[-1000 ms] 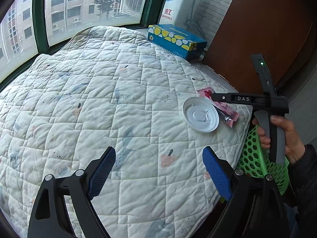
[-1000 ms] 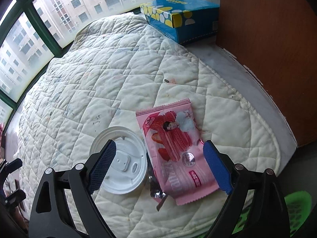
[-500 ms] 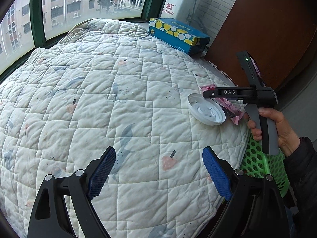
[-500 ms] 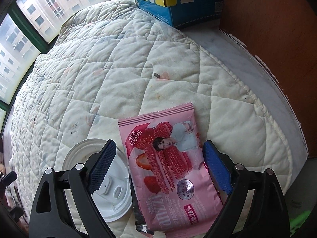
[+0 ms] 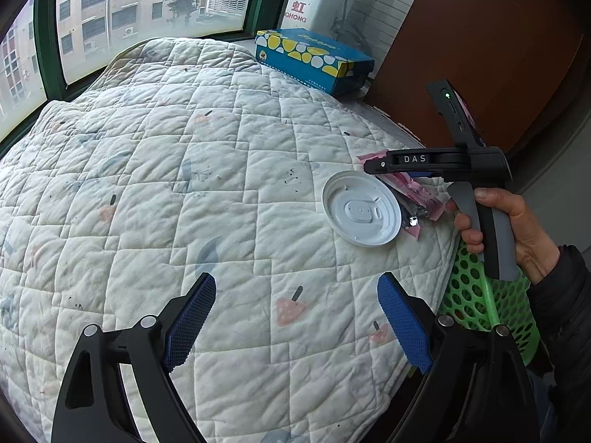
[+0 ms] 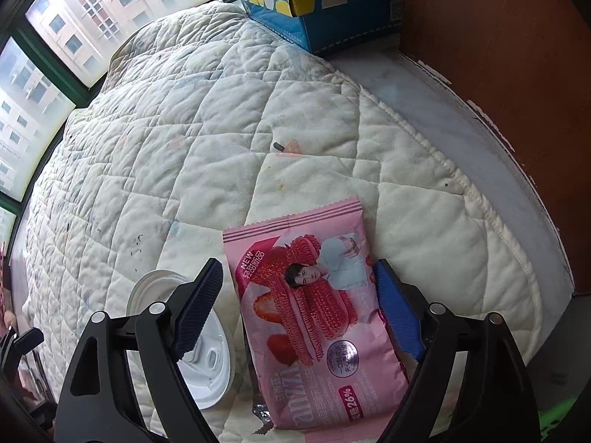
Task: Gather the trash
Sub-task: 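Grasp the white plastic lid with the left gripper while the right lifts the pink packet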
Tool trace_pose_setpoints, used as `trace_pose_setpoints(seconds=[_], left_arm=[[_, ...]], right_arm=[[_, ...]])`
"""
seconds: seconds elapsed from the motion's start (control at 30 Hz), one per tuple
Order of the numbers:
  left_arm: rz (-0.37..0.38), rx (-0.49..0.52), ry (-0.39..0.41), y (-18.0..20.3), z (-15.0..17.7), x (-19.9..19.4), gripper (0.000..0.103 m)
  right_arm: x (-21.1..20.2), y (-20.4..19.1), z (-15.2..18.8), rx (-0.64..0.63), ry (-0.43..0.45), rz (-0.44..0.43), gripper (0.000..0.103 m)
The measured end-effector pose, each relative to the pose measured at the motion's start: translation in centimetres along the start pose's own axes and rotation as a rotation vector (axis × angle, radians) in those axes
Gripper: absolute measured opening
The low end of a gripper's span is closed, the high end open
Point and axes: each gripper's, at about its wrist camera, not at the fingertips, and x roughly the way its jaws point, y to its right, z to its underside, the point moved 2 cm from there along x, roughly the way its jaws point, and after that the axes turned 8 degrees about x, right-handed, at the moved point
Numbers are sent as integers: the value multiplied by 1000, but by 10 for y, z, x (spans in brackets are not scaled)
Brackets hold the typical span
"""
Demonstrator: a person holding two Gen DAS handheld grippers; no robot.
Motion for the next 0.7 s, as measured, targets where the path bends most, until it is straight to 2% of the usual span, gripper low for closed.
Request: trace_pose_setpoints(seconds=[0.13,0.17,0.23,0.43,0.7], left_arm=[[1,4,-9,2,-1,5,86],[1,5,-12,2,-1,6,86],[1,10,-14,4,-3,9,86],[0,58,-28,13,-12,26,86],[21,159,-58,41,-24,61,93]], right_arm=[[4,-5,0,-23,1,29,89],[4,-6,0,-28,5,41,87],[2,-5,0,-30,14,61,77],[-15,12,4,33,59,12,73],[-70,34,9,84,170,-76,73]])
